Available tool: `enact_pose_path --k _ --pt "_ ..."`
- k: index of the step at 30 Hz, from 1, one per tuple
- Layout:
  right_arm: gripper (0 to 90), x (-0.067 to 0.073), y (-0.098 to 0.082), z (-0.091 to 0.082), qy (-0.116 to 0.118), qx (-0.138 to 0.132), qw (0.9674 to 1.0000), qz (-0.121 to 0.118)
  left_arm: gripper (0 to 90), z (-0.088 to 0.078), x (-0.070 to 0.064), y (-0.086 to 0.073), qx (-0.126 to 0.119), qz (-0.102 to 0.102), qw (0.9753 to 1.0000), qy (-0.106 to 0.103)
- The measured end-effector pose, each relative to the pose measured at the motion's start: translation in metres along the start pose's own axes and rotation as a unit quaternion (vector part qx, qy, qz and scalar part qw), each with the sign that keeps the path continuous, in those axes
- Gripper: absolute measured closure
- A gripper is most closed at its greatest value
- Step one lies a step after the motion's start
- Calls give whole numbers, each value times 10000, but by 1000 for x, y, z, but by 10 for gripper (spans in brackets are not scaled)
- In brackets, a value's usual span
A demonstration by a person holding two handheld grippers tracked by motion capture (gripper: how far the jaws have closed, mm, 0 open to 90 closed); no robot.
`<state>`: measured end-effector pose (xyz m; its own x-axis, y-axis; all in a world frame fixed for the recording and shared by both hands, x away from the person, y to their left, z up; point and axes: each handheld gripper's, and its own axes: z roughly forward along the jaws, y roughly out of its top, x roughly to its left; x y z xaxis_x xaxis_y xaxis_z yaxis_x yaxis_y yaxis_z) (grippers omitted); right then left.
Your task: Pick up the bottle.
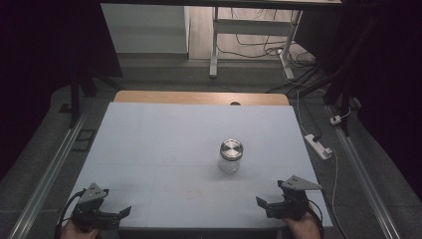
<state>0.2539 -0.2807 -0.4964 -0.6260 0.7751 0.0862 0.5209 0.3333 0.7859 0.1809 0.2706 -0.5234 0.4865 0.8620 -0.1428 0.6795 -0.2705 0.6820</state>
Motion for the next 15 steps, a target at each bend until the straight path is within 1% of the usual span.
enact_pose_path --k 2,6,15 --pt "0 -1 0 0 42 -6 10000 60 0 1 0 0 20 -2 10000 14" --pt "0 -3 0 1 115 23 9998 147 0 2 -3 1 111 90 9999 39" --pt "0 -2 1 2 154 120 9998 51 0 3 -4 2 156 118 9998 43"
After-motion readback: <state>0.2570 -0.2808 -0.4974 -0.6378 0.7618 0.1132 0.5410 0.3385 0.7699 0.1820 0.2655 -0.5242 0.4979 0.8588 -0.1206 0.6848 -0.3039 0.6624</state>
